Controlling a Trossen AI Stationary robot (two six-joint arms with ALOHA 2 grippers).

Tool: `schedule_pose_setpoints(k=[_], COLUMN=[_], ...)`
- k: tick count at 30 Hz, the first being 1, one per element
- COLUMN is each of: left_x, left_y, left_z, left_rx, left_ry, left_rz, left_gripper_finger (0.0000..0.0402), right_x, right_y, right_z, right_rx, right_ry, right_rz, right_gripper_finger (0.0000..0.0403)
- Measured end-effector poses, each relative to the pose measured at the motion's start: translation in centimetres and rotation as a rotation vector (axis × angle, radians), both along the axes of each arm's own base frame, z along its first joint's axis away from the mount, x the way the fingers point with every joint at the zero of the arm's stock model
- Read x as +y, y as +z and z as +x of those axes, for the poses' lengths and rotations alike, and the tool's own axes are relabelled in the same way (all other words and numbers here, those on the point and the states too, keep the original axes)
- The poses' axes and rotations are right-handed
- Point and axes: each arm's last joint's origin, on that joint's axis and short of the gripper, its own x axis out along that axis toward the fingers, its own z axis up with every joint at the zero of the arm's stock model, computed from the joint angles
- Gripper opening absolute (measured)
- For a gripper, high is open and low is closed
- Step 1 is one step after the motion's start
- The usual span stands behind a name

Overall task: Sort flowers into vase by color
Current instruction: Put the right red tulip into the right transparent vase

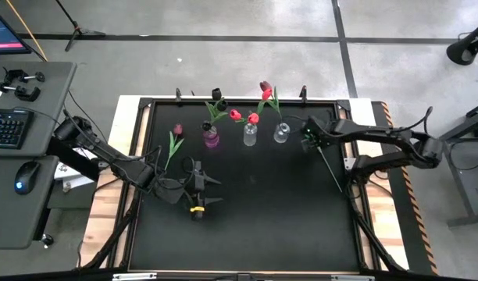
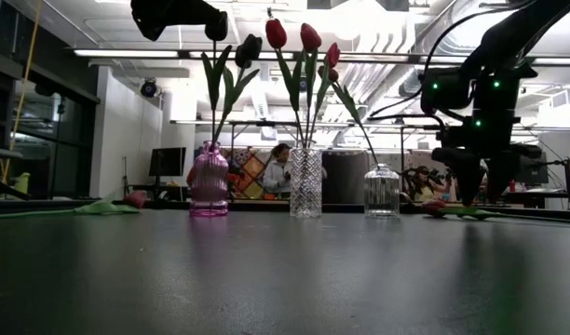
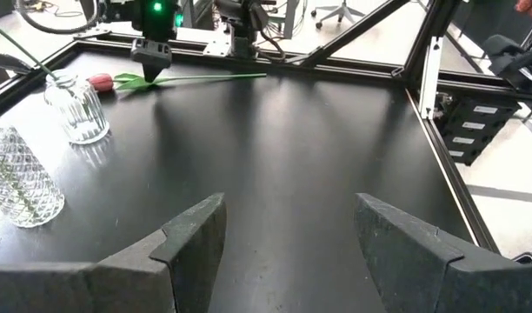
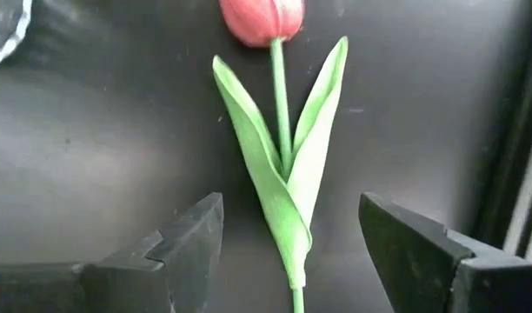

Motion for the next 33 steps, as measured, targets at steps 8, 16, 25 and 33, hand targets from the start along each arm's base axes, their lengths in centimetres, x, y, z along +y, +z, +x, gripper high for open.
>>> schedule_pose_setpoints(k=[8,16,25,33], left_x=[0.0,0.0,0.0,0.0], left_y=[0.0,0.0,0.0,0.0], left_z=[0.0,0.0,0.0,0.0], left_rx=[0.002,0.002,0.002,0.002], left_ry=[-0.004,-0.004,-0.004,-0.004], left_rz=[0.006,0.006,0.006,0.006], left_gripper_finger=[0.0239,0.0239,0.0239,0.0239], right_x=[-0.9,-0.6,0.0,-0.4], right_y=[-0.1,-1.4,-3.2,-3.0], right_z=[-0.7,-1.4,-2.4,-2.1], right_rx=[-0.028,-0.039,-0.04,-0.064], right_ry=[0.017,0.015,-0.039,-0.073], right_rz=[0.087,0.13,0.13,0.097], right_gripper_finger=[0.0256,0.0256,0.0242,0.0078])
